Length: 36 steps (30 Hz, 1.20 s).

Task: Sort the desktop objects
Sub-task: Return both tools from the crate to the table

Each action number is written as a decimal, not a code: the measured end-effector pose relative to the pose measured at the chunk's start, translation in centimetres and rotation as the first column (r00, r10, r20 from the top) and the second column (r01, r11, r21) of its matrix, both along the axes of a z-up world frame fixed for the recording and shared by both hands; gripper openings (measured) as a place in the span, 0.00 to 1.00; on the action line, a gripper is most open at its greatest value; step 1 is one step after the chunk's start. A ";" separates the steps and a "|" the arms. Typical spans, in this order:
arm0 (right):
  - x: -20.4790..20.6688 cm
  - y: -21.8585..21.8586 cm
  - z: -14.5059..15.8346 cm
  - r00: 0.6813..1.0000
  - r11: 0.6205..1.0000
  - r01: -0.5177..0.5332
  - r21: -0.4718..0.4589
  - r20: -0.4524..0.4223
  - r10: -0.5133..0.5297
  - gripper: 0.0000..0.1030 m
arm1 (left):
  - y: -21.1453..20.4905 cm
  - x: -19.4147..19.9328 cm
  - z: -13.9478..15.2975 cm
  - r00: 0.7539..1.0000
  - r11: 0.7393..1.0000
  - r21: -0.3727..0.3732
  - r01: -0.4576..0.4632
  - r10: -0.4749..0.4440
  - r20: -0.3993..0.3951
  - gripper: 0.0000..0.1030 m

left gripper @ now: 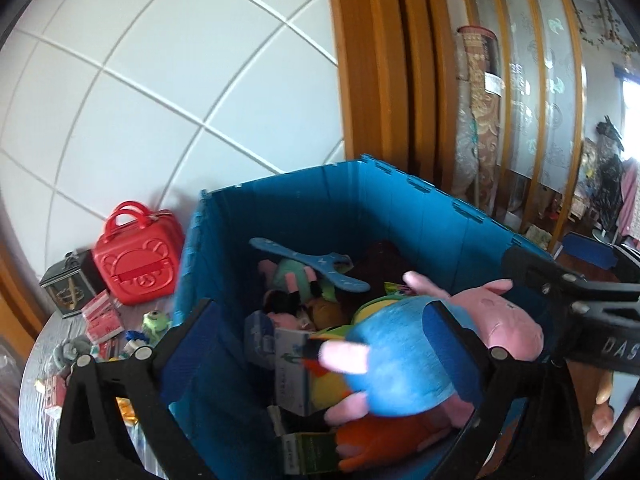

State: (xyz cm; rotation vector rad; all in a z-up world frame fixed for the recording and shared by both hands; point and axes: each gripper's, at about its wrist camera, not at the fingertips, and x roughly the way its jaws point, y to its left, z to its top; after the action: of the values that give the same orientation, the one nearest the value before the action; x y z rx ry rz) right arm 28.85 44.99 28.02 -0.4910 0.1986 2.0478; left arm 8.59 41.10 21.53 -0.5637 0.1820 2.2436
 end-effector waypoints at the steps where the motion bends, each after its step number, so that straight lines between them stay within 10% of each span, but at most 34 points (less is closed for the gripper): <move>1: -0.3 -0.5 0.1 1.000 1.000 -0.016 0.007 -0.012 0.016 1.00 | -1.2 -0.2 -0.2 1.000 1.000 0.015 -0.024 0.024 -0.004 1.00; 10: -8.0 -5.9 -1.3 0.977 0.977 -0.211 0.041 -0.020 0.212 1.00 | -11.7 -3.9 -2.4 0.954 0.953 0.026 -0.300 0.300 0.021 1.00; 21: -22.0 -15.5 -5.1 0.861 0.861 -0.508 0.018 0.038 0.508 1.00 | -27.2 -10.4 -8.8 0.829 0.837 -0.045 -0.545 0.546 0.120 1.00; 36: -38.3 -19.0 -22.4 0.835 0.849 -0.463 -0.255 0.196 0.515 1.00 | -40.5 -21.3 -26.0 0.672 0.780 -0.234 -0.581 0.621 0.403 1.00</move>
State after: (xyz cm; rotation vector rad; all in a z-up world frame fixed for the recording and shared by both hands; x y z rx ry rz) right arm -9.45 26.04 5.61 -1.0164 0.1253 2.4474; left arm -12.72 0.64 -4.48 -1.3561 -0.1905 2.6478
